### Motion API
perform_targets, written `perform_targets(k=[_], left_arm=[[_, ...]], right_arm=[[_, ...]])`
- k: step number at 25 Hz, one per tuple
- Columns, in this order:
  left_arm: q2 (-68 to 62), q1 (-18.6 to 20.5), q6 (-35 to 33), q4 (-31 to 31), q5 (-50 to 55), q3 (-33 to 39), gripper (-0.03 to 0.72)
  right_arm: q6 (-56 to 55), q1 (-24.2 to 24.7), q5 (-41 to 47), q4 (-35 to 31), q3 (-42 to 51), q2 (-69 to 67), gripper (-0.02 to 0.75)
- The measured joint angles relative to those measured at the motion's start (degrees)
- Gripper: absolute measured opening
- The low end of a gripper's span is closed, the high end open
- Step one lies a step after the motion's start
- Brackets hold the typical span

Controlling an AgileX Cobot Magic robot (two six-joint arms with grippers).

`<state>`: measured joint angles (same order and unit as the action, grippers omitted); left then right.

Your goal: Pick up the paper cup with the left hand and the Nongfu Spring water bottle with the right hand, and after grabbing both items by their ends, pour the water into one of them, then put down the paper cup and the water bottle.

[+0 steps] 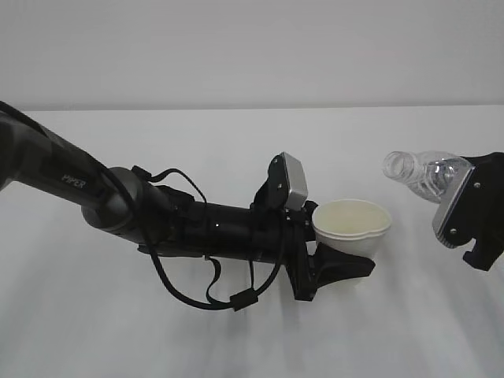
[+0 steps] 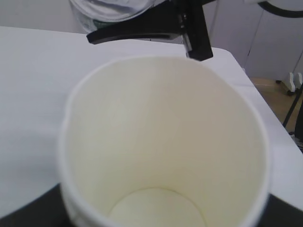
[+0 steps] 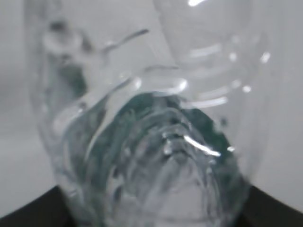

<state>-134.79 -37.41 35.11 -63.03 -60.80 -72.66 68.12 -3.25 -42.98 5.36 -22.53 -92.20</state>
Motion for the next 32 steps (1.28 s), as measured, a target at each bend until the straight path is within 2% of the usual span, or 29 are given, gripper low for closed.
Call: perform_targets(k=[6,13,32], left_arm=[[0.00,-0.35,0.00,0.00,-1.01,0.00,0.438],[0.00,-2.71,0.00,0.00,-1.26,0.00,0.438],[0.00,-2.71,0.12,1.69,3.68,-2.19,0.438]], right_arm=[[1.75,0.00,-0.60,0.00,0.00,0.00,0.413],[3.99,0.00,-2.03,0.00,0.00,0.00,0.413],[10.45,0.00,-2.03,0.00,0.00,0.00,0.412]])
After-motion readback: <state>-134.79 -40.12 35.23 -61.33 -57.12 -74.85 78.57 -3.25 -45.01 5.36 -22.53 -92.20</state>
